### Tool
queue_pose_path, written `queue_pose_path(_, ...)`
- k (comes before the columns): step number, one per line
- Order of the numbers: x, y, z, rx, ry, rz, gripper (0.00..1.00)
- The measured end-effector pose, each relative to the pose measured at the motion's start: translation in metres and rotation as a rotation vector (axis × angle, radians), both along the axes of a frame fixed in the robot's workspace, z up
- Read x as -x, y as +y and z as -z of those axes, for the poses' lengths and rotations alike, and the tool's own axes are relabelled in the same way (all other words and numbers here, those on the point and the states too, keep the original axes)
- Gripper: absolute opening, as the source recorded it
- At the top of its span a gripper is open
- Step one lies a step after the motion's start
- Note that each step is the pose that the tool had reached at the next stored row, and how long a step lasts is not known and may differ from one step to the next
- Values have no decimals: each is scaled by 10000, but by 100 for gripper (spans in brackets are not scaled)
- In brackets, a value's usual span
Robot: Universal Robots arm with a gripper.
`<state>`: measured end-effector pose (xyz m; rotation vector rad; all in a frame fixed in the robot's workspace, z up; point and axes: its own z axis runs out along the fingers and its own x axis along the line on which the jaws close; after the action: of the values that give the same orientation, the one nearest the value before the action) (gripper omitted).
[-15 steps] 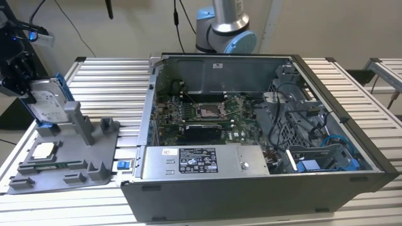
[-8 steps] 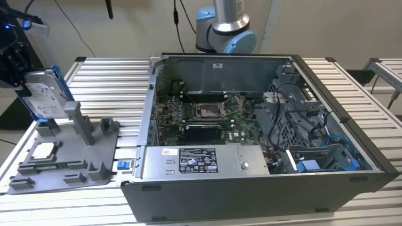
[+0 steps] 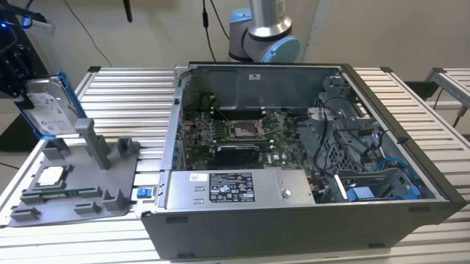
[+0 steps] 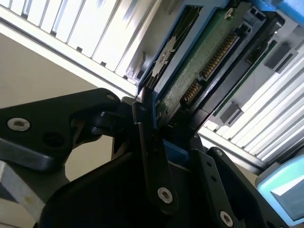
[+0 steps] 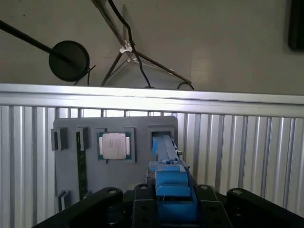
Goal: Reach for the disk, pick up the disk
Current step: 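Pick up the disk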
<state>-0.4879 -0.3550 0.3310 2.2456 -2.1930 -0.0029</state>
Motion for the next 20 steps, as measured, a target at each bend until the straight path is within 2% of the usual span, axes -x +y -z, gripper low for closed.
queue_pose_path(4,1,0,-50,-1,0,1,0)
queue_pose_path(9,1,0,-168,-1,0,1,0)
queue_pose_path(20,1,0,-306,-1,-2,1,0)
